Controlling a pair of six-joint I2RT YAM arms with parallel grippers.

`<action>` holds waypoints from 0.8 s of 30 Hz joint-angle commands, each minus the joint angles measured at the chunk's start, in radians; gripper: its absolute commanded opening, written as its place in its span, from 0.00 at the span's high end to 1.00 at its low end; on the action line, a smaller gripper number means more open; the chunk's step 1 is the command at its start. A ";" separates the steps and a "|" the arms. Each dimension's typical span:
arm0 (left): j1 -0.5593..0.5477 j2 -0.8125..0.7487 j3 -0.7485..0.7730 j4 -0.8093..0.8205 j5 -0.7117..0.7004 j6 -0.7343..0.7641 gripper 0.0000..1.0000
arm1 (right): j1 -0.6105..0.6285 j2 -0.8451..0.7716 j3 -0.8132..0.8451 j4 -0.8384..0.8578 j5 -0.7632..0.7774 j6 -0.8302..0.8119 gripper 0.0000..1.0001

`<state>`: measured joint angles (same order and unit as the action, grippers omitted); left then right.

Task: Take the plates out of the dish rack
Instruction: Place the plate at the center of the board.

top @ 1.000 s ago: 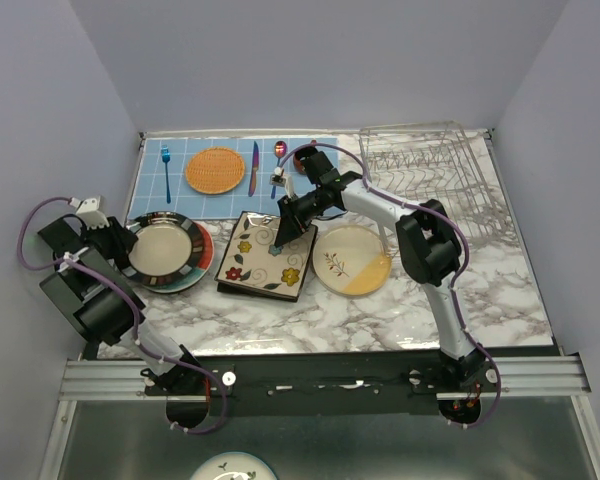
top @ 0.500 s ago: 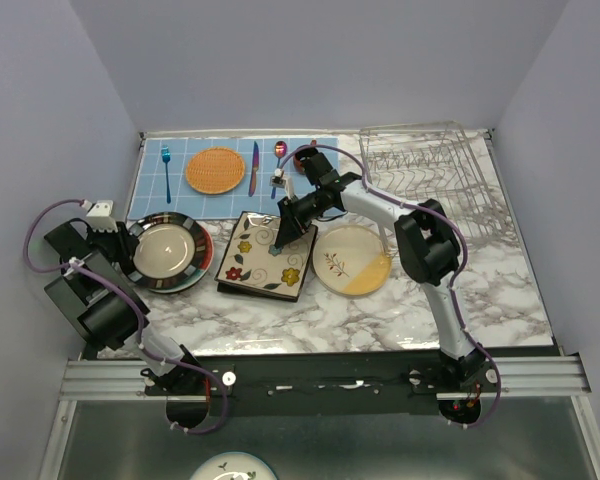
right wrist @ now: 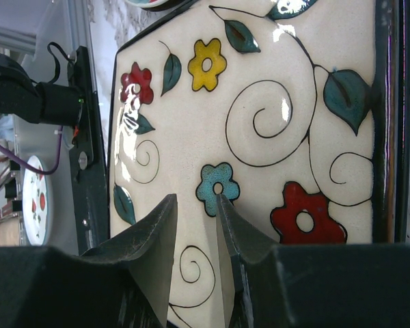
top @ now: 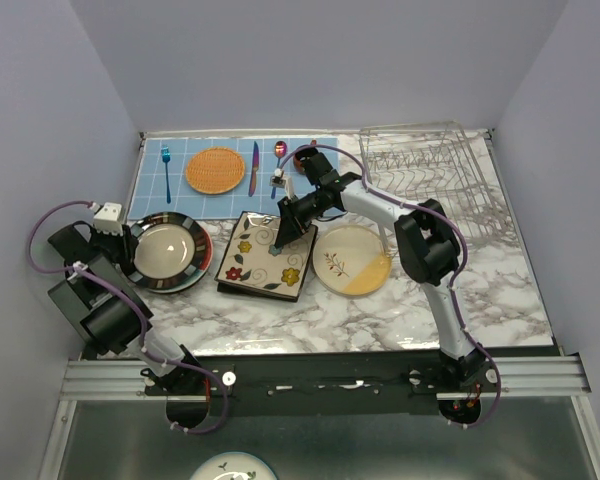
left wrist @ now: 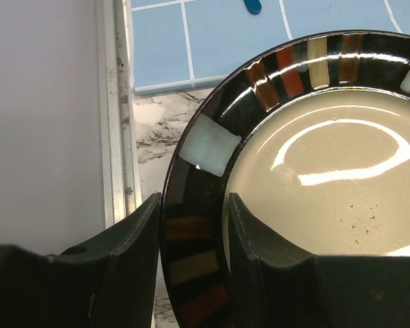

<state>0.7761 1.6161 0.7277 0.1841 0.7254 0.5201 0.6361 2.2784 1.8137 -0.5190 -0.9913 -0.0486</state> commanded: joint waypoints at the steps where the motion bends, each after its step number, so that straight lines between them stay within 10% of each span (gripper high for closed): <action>1: 0.012 0.076 -0.105 -0.163 -0.379 0.210 0.60 | 0.010 0.018 0.016 0.013 -0.003 0.004 0.63; 24: 0.012 -0.021 -0.201 -0.178 -0.336 0.301 0.52 | 0.010 0.009 0.004 0.022 0.000 0.013 0.63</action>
<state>0.7654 1.5208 0.6189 0.2516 0.6651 0.6933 0.6357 2.2795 1.8137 -0.5163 -0.9913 -0.0414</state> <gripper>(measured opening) 0.484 0.373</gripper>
